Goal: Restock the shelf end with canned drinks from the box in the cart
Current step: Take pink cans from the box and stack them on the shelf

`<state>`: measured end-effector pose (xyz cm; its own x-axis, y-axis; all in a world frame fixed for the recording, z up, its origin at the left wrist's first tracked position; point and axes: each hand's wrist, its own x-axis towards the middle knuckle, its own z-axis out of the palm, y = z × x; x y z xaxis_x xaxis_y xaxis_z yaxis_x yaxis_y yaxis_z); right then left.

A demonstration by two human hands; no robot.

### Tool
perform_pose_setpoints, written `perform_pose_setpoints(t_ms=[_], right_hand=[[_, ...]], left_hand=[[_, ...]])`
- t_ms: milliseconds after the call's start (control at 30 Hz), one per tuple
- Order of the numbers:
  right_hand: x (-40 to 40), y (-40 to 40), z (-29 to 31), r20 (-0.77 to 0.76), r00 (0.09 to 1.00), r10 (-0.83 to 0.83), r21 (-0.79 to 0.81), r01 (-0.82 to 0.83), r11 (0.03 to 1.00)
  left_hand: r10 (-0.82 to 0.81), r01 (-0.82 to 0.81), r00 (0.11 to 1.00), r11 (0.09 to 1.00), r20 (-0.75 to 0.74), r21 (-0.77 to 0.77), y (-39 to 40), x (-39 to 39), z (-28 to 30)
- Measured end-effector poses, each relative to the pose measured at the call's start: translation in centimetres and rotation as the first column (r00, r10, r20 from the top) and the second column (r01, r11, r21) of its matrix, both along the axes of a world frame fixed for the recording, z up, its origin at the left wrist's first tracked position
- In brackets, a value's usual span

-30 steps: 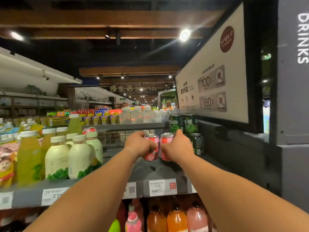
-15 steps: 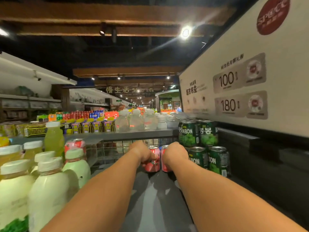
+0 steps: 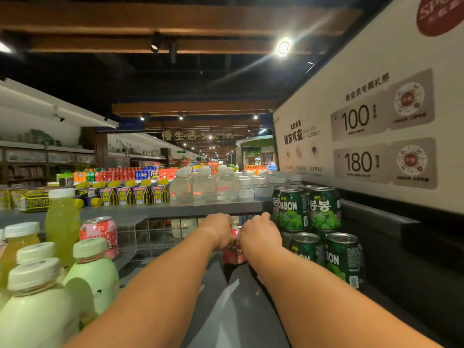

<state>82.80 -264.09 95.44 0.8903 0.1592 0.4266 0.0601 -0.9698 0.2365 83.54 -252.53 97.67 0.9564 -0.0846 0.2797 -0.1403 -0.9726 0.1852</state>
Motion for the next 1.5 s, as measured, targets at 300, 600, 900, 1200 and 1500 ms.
perform_pose_setpoints(t_ms=[300,600,900,1200,1500], right_hand=[[0.3,-0.7,-0.4,0.007,0.999,-0.043,-0.018,0.043,0.999],[0.4,-1.7,-1.1,0.046,0.998,0.037,-0.001,-0.037,0.999],[-3.8,-0.3,0.3,-0.046,0.995,0.087,-0.273,-0.096,0.957],[-10.8,-4.5,-0.5,-0.204,0.974,0.103,-0.373,-0.174,0.911],[-14.4,-4.6,0.6,-0.257,0.948,0.19,-0.157,-0.235,0.959]], left_hand=[[-0.081,0.079,0.992,0.997,0.1,0.024,0.0,1.6,-2.3],[-0.111,0.109,0.99,0.994,0.083,0.033,0.3,1.2,-2.7],[-0.066,0.069,0.998,0.98,-0.025,0.187,0.1,-0.3,-1.9],[0.075,-0.039,0.995,0.902,-0.068,0.43,1.1,-6.5,1.7],[0.069,-0.047,0.997,0.927,-0.046,0.373,1.6,-14.8,0.1]])
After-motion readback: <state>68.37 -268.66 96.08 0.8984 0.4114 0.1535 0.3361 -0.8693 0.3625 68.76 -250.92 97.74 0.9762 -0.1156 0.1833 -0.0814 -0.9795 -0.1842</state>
